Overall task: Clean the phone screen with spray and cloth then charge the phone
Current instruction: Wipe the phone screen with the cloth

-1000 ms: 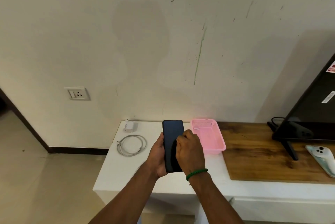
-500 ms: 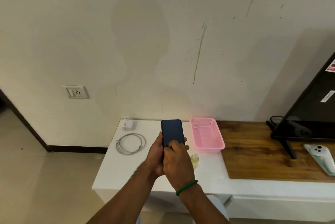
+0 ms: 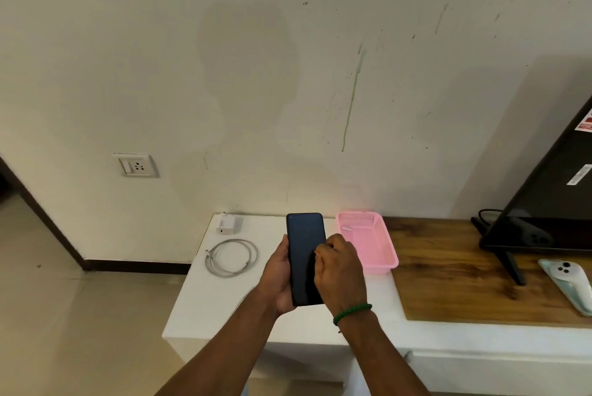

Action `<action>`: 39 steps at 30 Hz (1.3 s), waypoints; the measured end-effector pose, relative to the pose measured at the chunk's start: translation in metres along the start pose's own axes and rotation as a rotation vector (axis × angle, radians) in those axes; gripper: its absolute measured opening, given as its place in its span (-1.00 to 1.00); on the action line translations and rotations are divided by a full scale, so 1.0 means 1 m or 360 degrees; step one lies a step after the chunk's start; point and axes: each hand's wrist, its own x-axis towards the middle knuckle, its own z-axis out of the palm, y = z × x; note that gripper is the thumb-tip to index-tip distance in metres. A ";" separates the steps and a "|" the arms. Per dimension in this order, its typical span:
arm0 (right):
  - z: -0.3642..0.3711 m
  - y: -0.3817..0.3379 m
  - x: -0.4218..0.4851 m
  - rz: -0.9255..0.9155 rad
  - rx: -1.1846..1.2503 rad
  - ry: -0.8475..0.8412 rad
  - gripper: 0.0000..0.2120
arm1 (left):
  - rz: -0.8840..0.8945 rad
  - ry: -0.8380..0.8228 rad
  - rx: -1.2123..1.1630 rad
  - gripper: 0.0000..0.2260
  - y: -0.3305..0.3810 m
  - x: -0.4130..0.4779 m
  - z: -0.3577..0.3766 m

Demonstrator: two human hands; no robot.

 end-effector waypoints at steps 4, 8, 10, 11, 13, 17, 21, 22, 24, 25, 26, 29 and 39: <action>-0.002 0.004 -0.005 0.0042 0.0043 0.0020 -0.91 | -0.0018 0.0009 0.0045 -0.40 -0.003 0.000 -0.001; -0.002 0.008 -0.004 0.0058 0.0030 0.0017 -0.89 | -0.0021 0.0032 0.0057 -0.41 -0.004 0.001 -0.002; -0.003 0.008 -0.002 0.0065 0.0026 0.0028 -0.89 | -0.0029 0.0030 0.0069 -0.41 -0.004 0.000 -0.002; -0.003 0.008 0.000 0.0068 0.0031 0.0038 -0.89 | -0.0033 0.0032 0.0073 -0.41 -0.004 0.000 -0.001; -0.004 0.009 0.004 0.0074 0.0032 0.0051 -0.90 | -0.0037 0.0047 0.0075 -0.42 -0.004 -0.001 -0.001; -0.005 0.012 0.018 0.0090 0.0005 0.0036 -0.86 | -0.0035 0.0054 0.0047 -0.42 -0.007 -0.002 0.001; -0.009 0.014 0.033 0.0098 -0.0023 0.0048 -0.87 | -0.0054 0.0029 0.0050 -0.42 -0.010 -0.003 0.003; -0.010 0.015 0.036 0.0102 -0.0024 0.0058 -0.89 | -0.0060 0.0024 0.0057 -0.42 -0.010 -0.003 0.003; -0.012 0.016 0.042 0.0111 -0.0024 0.0066 -0.90 | -0.0069 0.0030 0.0057 -0.42 -0.012 -0.003 0.003; -0.012 0.016 0.045 0.0113 -0.0025 0.0062 -0.88 | -0.0069 0.0029 0.0051 -0.42 -0.013 -0.003 0.003; -0.012 0.017 0.047 0.0118 -0.0020 0.0051 -0.85 | -0.0070 0.0021 0.0045 -0.42 -0.013 -0.003 0.003; -0.011 0.019 0.050 0.0137 -0.0006 0.0022 -0.81 | -0.0080 0.0007 0.0037 -0.41 -0.013 -0.003 0.002; -0.007 0.019 0.028 0.0100 -0.0017 0.0010 -0.83 | -0.0063 0.0109 0.0061 -0.42 -0.012 -0.001 0.000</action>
